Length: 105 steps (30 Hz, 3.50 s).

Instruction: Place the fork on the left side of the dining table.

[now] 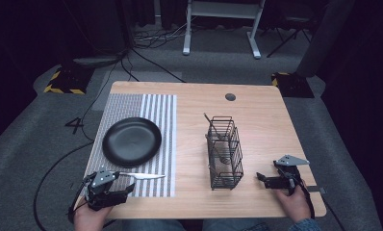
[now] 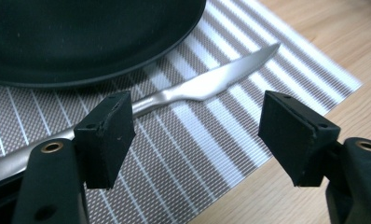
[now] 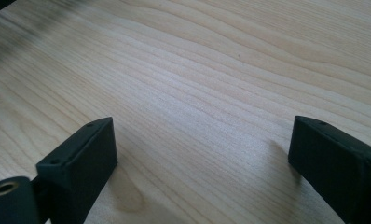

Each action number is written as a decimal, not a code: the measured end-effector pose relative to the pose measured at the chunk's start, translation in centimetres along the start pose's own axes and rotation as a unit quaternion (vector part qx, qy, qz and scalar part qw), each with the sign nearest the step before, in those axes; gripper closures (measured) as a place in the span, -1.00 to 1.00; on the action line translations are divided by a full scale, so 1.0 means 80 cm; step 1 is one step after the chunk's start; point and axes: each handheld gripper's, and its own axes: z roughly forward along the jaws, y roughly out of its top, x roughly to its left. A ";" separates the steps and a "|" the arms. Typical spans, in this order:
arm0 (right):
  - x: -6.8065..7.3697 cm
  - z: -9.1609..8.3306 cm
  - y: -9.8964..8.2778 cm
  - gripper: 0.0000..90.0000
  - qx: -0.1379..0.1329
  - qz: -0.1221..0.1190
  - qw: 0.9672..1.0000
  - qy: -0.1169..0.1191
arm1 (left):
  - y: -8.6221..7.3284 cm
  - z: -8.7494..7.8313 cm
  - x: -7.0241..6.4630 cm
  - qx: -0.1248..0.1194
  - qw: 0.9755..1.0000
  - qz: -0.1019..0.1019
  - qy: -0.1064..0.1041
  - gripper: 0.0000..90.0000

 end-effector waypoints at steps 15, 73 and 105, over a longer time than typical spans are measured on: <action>-0.005 0.005 0.005 -0.77 -0.002 -0.007 1.000 0.006 | 0.039 0.002 -0.009 0.026 0.999 0.023 -0.011 -0.39; -0.002 0.003 0.003 -0.69 -0.006 0.003 1.000 -0.006 | 0.242 0.030 -0.034 -0.065 0.990 0.081 -0.094 -0.34; -0.002 0.002 0.003 -0.65 -0.008 0.002 1.000 -0.005 | 0.313 0.129 -0.081 -0.062 0.990 0.064 -0.106 -0.28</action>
